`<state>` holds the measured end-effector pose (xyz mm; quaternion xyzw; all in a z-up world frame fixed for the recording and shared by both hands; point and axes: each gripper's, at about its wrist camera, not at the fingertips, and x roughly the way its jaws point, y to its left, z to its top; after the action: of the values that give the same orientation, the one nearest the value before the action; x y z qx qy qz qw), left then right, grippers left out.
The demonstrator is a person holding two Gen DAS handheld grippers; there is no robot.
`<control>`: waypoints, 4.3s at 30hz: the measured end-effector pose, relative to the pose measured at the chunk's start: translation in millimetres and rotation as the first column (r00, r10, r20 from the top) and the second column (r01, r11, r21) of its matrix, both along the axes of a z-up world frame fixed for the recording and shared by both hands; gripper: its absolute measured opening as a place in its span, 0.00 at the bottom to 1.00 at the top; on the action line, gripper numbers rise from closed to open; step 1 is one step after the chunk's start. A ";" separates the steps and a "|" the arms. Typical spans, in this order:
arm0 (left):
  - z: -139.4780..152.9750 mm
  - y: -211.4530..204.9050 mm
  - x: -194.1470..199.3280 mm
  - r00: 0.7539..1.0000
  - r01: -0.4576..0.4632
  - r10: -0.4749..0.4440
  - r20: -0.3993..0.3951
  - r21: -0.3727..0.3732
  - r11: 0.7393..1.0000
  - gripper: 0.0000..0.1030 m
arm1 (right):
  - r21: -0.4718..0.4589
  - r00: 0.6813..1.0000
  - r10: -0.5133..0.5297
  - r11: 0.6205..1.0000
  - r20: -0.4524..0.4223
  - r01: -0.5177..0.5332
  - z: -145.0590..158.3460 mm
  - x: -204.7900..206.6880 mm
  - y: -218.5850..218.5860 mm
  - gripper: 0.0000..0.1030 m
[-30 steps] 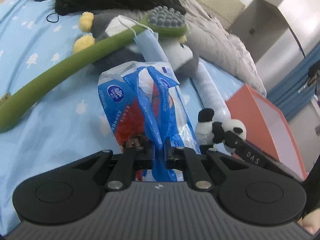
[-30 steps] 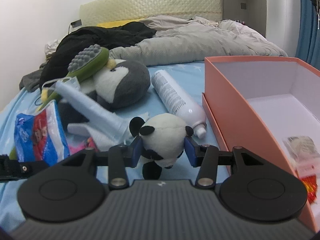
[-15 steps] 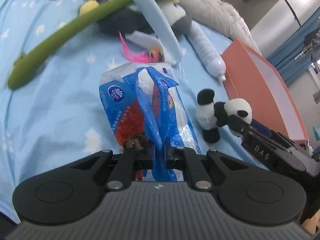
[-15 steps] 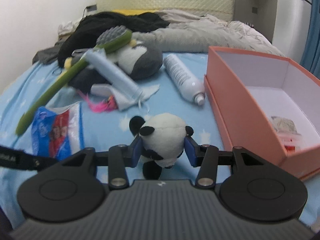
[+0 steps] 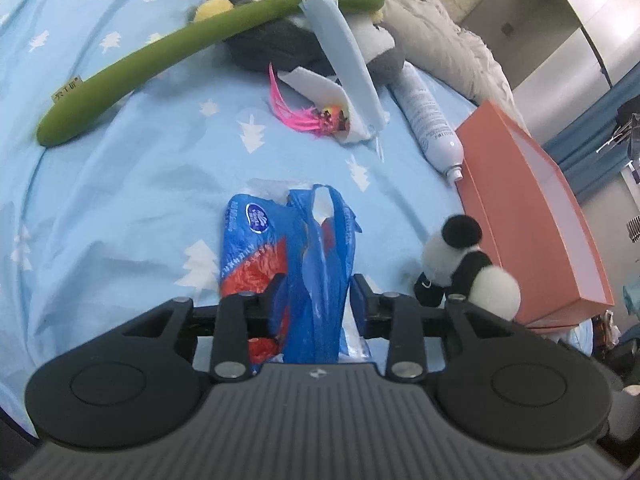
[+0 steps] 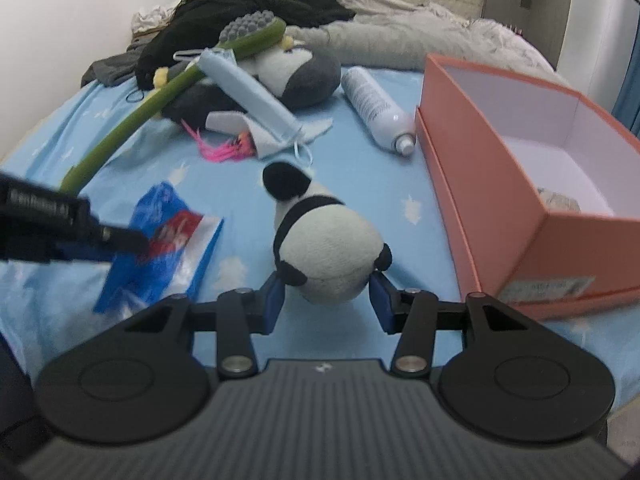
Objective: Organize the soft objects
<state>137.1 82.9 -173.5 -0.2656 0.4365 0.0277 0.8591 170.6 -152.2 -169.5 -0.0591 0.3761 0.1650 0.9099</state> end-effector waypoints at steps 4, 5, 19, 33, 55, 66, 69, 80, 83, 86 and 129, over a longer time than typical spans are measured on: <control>-1.7 -4.8 0.1 1.000 0.002 -0.002 0.000 0.014 1.000 0.41 | 0.003 0.999 -0.004 1.000 -0.037 0.004 -5.2 -2.8 -5.1 0.50; -2.3 -5.7 0.0 1.000 0.002 -0.002 0.000 0.015 1.000 0.42 | 0.003 0.999 -0.007 1.000 -0.042 0.007 -5.5 -2.4 -5.9 0.50; -7.1 -12.1 0.9 1.000 0.002 -0.002 0.010 0.026 1.000 0.45 | -0.092 0.999 -0.016 0.996 0.045 0.020 7.3 6.9 -11.4 0.52; -8.5 -20.0 5.9 0.999 0.008 -0.010 0.031 0.052 0.999 0.45 | -0.398 0.979 0.153 0.913 0.135 -0.088 -8.8 33.6 24.7 0.51; -16.5 -26.1 10.1 0.999 -0.001 -0.004 0.044 0.112 0.994 0.45 | -0.570 0.966 0.215 0.816 0.145 -0.096 -40.8 64.1 45.7 0.28; -19.1 -25.8 11.1 0.999 -0.013 0.008 0.042 0.124 0.992 0.45 | -0.408 0.972 0.155 0.910 0.177 -0.071 -2.8 48.0 29.2 0.27; -19.1 -25.8 11.2 0.999 -0.013 0.008 0.042 0.125 0.992 0.45 | -0.348 0.972 0.140 0.935 0.189 -0.067 10.5 42.5 27.6 0.27; -24.3 -27.2 21.0 0.999 -0.010 0.004 0.032 0.179 0.984 0.27 | -0.013 0.995 0.102 0.995 0.013 -0.102 18.2 31.9 16.3 0.27; -23.7 -28.7 22.4 0.999 -0.010 0.003 0.033 0.213 0.977 0.14 | 0.023 0.996 0.089 0.996 -0.025 -0.088 10.6 30.2 12.4 0.27; -19.4 -26.9 21.8 0.999 -0.013 0.004 0.046 0.214 0.977 0.07 | 0.046 0.997 0.078 0.996 -0.031 -0.076 11.1 27.4 7.3 0.27; 205.8 -193.4 172.0 0.831 0.343 -0.418 0.368 0.253 0.905 0.07 | 0.208 0.963 -0.173 0.969 0.206 0.129 192.9 132.5 -133.8 0.27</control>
<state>309.1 -110.5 32.3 -0.0957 0.2846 -0.1625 0.9399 303.1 -286.0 23.4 0.0403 0.2573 0.1228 0.9576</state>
